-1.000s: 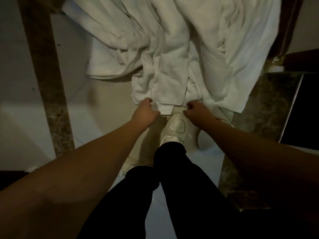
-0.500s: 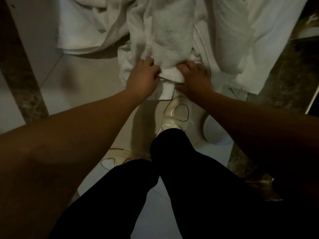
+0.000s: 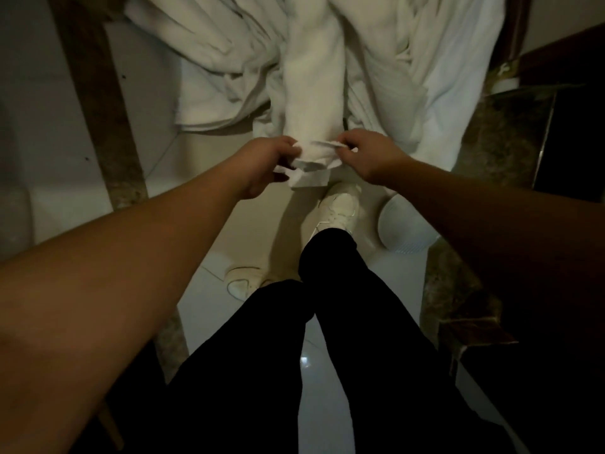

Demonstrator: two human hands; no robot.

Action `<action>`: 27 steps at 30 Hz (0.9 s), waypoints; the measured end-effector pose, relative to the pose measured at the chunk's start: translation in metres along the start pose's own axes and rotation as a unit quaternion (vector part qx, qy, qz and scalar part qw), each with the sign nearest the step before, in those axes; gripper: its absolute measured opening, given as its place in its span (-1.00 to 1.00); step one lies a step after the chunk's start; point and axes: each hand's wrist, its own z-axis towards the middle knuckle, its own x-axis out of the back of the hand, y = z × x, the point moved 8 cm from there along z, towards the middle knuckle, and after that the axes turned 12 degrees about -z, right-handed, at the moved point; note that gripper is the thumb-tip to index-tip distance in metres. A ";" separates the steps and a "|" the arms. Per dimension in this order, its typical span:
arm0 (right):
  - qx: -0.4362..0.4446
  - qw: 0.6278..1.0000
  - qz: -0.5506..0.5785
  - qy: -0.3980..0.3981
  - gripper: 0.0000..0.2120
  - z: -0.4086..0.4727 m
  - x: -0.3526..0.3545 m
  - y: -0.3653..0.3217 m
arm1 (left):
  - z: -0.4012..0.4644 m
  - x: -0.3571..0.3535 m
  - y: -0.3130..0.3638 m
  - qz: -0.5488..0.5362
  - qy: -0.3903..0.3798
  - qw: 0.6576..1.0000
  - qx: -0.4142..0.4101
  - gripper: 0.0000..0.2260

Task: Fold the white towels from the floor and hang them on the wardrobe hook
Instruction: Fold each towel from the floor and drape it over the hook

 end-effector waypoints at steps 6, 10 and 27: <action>-0.050 0.994 0.014 0.097 -0.77 -0.058 0.088 -0.042 | -0.081 0.000 0.057 -0.085 0.038 0.994 -0.049 -0.91; -0.031 0.990 0.007 0.137 -0.75 -0.094 0.144 -0.083 | -0.141 0.011 0.100 -0.090 0.038 0.991 -0.092 -0.82; 0.046 0.943 0.022 0.328 -0.70 -0.299 0.333 -0.276 | -0.490 0.046 0.246 0.259 0.261 0.839 -0.402 -0.88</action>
